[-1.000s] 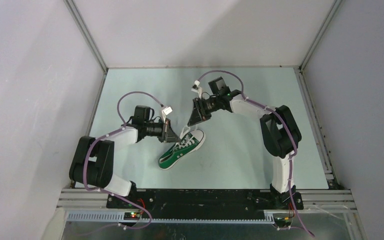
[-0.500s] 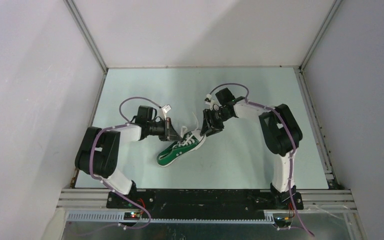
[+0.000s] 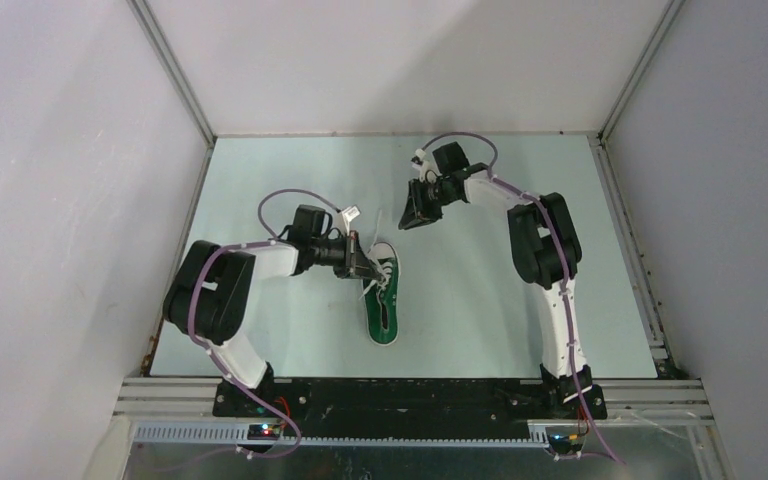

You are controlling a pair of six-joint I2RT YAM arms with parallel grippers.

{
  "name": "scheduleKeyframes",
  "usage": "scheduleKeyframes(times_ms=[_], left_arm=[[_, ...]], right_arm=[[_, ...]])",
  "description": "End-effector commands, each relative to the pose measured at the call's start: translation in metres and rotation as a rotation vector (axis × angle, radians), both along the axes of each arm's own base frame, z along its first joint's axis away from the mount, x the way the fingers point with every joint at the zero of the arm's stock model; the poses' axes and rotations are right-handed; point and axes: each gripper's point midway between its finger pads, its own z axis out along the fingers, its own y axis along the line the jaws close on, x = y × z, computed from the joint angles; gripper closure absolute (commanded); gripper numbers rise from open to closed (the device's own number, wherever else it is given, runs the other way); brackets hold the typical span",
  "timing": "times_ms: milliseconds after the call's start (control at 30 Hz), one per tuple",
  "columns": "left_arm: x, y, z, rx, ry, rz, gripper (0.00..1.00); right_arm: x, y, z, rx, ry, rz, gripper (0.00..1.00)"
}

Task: Tie the shoes
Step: Wrap the shoelace around the shoelace.

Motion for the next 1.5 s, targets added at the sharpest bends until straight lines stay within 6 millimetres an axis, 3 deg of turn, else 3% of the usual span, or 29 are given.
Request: scheduleKeyframes(times_ms=[0,100,200,400,567,767,833,1000,1067,1467], left_arm=[[0.015,0.006,0.004,0.063,-0.083,0.018,1.00],[0.010,0.012,0.009,0.090,-0.092,0.012,1.00],[0.004,0.018,0.013,0.103,-0.102,0.013,1.00],[0.002,0.026,0.016,0.118,-0.111,0.034,1.00],[0.010,0.033,0.016,0.176,-0.133,0.063,1.00],[0.010,0.034,0.019,0.179,-0.130,0.098,1.00],[0.009,0.034,0.020,0.168,-0.136,0.100,1.00],[0.008,0.028,0.026,0.117,-0.163,0.100,1.00],[0.008,0.026,0.026,0.110,-0.170,0.095,1.00],[0.011,0.023,0.031,0.102,-0.225,0.085,0.98]], right_arm=[[0.011,0.001,0.015,0.007,-0.076,0.019,0.70],[0.019,0.014,0.026,0.022,-0.130,0.040,0.57],[0.027,0.033,0.028,0.027,-0.149,0.043,0.53],[0.025,0.062,0.008,-0.063,-0.192,0.063,0.47],[0.038,0.040,-0.013,-0.410,-0.291,-0.108,0.52],[0.031,0.034,-0.012,-0.486,-0.317,-0.138,0.58],[0.032,0.031,-0.005,-0.493,-0.332,-0.150,0.60],[0.039,0.029,0.042,-0.438,-0.430,-0.150,0.63],[0.042,0.023,0.047,-0.460,-0.461,-0.147,0.63],[0.029,0.014,-0.010,-0.551,-0.415,-0.066,0.63]])
